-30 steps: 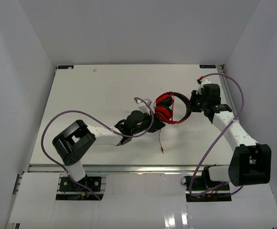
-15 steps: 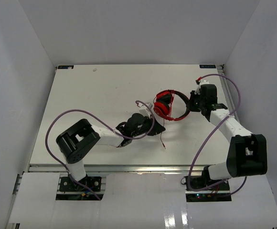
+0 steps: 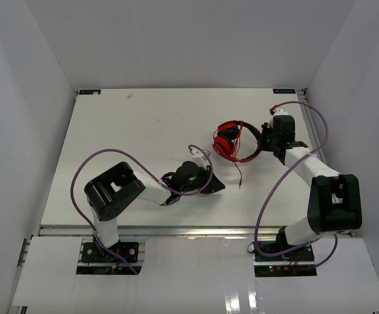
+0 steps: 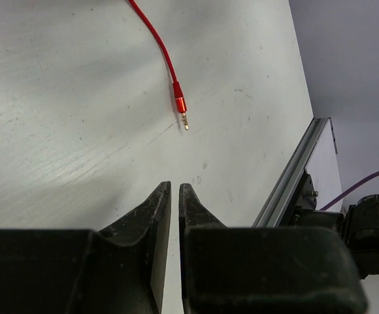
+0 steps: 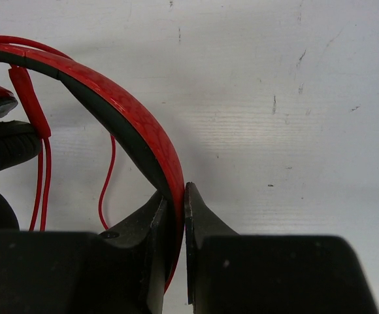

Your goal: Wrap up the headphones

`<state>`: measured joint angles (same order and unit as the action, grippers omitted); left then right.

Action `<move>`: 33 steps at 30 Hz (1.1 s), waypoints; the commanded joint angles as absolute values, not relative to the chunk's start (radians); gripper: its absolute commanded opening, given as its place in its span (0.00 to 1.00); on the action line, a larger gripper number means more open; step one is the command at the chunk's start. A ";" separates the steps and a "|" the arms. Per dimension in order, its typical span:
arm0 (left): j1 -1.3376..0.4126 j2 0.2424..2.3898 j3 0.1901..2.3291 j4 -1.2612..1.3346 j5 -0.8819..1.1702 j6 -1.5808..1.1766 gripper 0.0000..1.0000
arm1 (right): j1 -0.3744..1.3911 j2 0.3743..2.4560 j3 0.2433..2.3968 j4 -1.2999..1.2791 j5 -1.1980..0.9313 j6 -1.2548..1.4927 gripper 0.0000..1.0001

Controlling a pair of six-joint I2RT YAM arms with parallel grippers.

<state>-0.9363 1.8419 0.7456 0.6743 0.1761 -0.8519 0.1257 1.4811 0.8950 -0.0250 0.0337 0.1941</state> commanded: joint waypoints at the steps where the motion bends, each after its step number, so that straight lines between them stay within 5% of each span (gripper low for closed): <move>1: -0.941 1.838 0.735 0.684 0.171 -0.807 0.24 | 0.124 1.473 0.899 0.085 0.042 0.211 0.08; 16: -1.002 1.915 0.934 0.571 0.117 -0.546 0.65 | 0.124 1.486 0.919 0.094 0.036 0.202 0.08; 33: -1.044 2.045 1.080 0.463 -0.166 -0.426 0.60 | 0.123 1.433 0.893 0.083 0.009 0.221 0.08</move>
<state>-1.0229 2.0306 1.0391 0.5111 -0.0750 -0.4697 0.1257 1.4827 0.8860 0.0027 0.0345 0.1800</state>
